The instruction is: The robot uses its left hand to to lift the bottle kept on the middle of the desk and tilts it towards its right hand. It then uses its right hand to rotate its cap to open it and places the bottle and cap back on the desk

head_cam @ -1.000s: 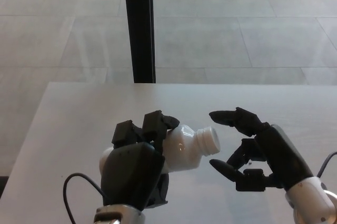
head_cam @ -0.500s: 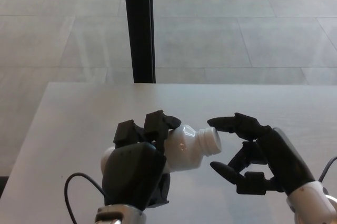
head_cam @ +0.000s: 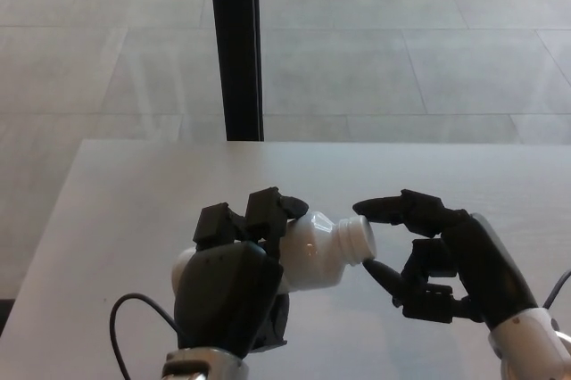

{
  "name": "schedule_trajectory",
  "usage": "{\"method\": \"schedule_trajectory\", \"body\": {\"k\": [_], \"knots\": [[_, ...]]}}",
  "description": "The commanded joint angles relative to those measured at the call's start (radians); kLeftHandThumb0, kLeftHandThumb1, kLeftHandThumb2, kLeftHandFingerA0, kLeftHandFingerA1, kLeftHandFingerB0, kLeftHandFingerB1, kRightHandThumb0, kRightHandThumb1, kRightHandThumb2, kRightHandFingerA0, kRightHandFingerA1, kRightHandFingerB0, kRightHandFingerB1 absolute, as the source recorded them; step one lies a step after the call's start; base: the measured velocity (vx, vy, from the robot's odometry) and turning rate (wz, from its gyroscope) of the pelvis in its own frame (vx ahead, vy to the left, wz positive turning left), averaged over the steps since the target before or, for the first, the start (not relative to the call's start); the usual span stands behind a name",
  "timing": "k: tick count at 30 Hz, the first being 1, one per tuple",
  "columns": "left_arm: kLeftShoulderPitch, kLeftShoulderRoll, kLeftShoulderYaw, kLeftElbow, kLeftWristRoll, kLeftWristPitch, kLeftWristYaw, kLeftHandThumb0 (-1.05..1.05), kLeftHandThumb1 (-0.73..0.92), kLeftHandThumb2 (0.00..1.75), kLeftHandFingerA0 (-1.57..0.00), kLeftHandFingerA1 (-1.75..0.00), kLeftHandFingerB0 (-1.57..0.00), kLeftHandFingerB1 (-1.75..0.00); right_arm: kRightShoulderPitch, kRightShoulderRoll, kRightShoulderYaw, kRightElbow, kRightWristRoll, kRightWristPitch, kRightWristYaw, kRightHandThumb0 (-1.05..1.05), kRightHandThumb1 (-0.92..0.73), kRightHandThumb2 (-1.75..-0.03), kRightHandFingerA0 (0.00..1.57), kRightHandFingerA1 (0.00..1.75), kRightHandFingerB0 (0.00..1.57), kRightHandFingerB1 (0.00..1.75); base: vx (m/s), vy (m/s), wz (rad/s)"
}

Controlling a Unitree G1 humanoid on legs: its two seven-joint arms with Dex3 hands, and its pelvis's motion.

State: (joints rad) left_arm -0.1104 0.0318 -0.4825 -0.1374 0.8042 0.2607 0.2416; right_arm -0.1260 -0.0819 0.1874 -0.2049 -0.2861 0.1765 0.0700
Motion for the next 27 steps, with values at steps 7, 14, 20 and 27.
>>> {"method": "schedule_trajectory", "body": {"k": [7,14,20,27], "knots": [[-0.007,-0.006,0.002,0.010,0.007,-0.027,0.024,0.15,0.58,1.26,-0.91,-1.75,-0.81,-1.48,0.009,0.006,-0.006,-0.003,0.020,-0.053,-0.008,-0.37,-0.70,-0.64,1.05,1.42,0.80,0.50,0.00,0.000,0.00],[-0.007,-0.006,0.000,0.015,0.006,-0.039,0.030,0.14,0.57,1.25,-0.90,-1.75,-0.80,-1.47,0.011,0.013,0.007,-0.010,0.009,-0.064,-0.023,-0.39,-0.71,-0.61,1.02,1.46,0.85,0.53,0.00,0.000,0.00],[-0.007,-0.005,0.000,0.019,0.006,-0.042,0.040,0.12,0.59,1.23,-0.90,-1.75,-0.80,-1.47,0.005,-0.017,0.019,0.001,-0.010,-0.084,-0.017,-0.37,-0.66,-0.71,0.91,1.59,0.94,0.91,0.00,0.000,0.00],[-0.003,-0.012,-0.003,0.013,0.010,-0.030,0.040,0.15,0.60,1.22,-0.89,-1.75,-0.79,-1.48,0.014,-0.026,0.026,0.000,-0.043,-0.095,-0.043,-0.37,-0.69,-0.70,0.92,1.67,0.86,1.11,0.00,0.000,0.00]]}}
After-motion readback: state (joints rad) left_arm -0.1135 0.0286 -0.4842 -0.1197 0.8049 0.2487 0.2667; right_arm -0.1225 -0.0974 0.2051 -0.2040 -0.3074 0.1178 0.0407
